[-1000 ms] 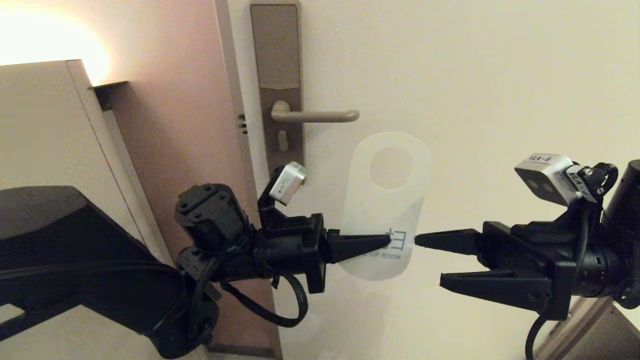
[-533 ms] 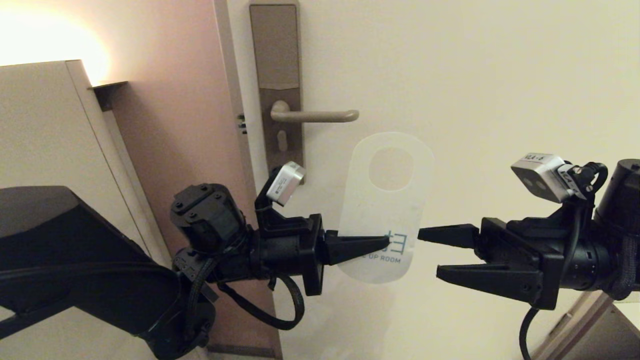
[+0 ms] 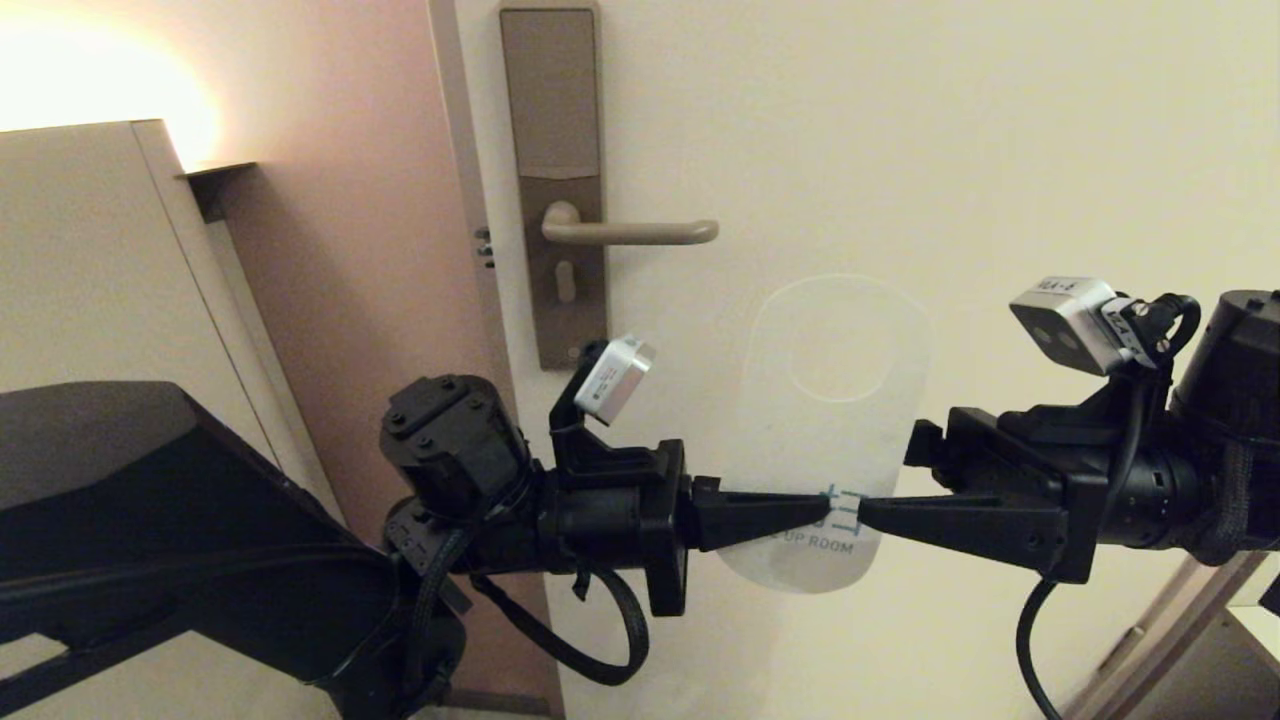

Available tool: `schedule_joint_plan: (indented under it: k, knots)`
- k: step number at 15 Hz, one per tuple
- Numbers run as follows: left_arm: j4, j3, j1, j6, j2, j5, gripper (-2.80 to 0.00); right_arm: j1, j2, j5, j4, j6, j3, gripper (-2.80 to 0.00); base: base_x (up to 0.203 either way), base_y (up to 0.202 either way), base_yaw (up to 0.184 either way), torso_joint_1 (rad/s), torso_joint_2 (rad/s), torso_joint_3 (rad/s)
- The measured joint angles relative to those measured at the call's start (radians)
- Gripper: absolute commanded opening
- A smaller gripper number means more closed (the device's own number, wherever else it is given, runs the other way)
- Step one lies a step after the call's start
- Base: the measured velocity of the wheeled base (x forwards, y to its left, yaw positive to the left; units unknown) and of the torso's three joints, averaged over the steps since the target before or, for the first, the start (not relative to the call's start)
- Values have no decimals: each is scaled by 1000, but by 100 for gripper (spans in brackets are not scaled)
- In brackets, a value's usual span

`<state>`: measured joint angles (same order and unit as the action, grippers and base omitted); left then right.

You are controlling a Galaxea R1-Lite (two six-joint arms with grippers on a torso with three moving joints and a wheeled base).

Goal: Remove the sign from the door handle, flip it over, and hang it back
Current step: Hand it to the other hand

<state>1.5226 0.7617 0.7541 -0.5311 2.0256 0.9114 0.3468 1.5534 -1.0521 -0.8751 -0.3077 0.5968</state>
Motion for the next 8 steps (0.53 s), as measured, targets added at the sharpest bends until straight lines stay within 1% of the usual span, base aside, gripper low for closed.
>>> schedule_joint_plan:
  k: [3,8]
  knots:
    - [0,28,12,-2,20,-2,-280,16,2,0,0,2,14,0,0,0,0,0,0,0]
    - [0,39,20,1,35,-5,-280,38,3,0,-1,4,20,0,0,0,0,0,0,0]
